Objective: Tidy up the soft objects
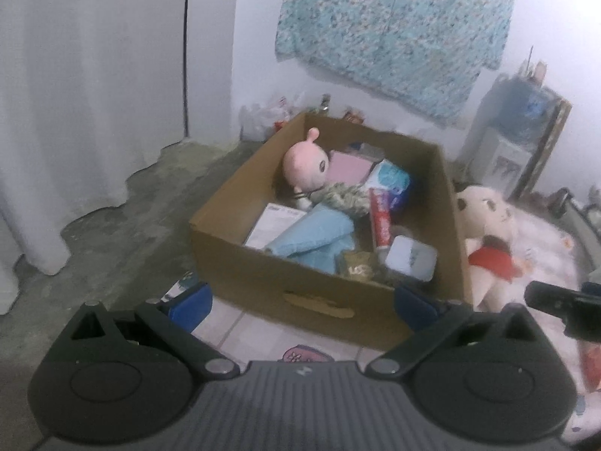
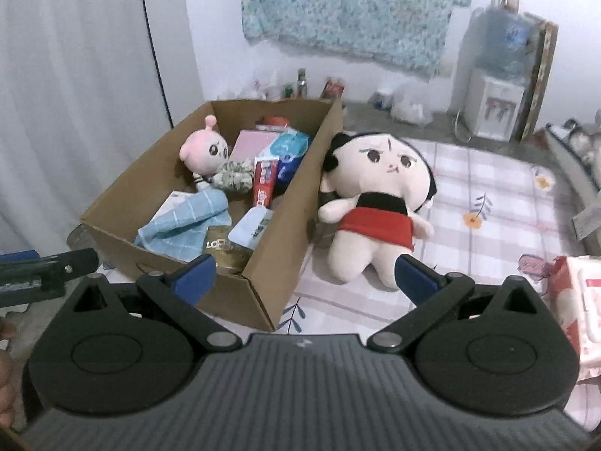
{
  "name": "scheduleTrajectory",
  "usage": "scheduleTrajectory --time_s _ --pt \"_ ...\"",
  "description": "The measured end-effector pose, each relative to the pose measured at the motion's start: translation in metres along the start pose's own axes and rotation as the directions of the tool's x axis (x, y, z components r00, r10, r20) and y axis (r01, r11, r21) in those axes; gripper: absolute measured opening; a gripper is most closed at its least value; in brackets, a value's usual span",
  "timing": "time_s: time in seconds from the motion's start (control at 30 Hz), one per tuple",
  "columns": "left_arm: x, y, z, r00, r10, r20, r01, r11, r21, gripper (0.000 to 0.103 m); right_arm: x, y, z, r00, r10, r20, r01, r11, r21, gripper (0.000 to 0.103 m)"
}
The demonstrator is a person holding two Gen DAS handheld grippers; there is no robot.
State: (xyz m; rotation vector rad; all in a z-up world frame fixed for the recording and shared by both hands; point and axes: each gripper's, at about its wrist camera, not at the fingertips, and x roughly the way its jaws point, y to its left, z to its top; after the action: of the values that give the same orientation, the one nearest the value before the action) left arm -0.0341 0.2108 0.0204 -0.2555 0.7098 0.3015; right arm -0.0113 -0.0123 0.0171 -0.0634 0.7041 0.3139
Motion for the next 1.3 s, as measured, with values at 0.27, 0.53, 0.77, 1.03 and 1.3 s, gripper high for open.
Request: scheduleTrajectory --time_s 0.27,0.53,0.77,1.03,1.3 --pt "0.006 -0.021 -0.001 0.995 0.047 -0.091 -0.041 0.997 0.062 0.102 0.005 0.019 -0.002 0.999 0.027 -0.039 -0.027 1.0 0.003 0.102" --pt "-0.001 -0.028 0.0 0.994 0.072 -0.083 -0.065 0.994 0.083 0.102 0.017 0.015 -0.004 0.995 0.058 -0.083 -0.051 0.995 0.086 0.102" --pt "-0.002 -0.032 0.003 0.994 0.093 -0.056 -0.086 0.99 0.111 0.102 0.018 0.016 -0.004 0.995 0.052 -0.087 -0.045 0.995 0.085 0.102" --pt "0.0 -0.032 0.005 0.994 0.094 -0.052 -0.087 0.989 0.118 0.102 0.021 0.018 -0.006 0.994 0.047 -0.098 -0.04 0.997 0.066 0.102" --pt "0.0 -0.035 0.006 0.994 0.103 -0.048 -0.096 0.987 0.128 0.102 0.023 0.016 -0.007 0.994 0.042 -0.101 -0.035 0.997 0.072 0.102"
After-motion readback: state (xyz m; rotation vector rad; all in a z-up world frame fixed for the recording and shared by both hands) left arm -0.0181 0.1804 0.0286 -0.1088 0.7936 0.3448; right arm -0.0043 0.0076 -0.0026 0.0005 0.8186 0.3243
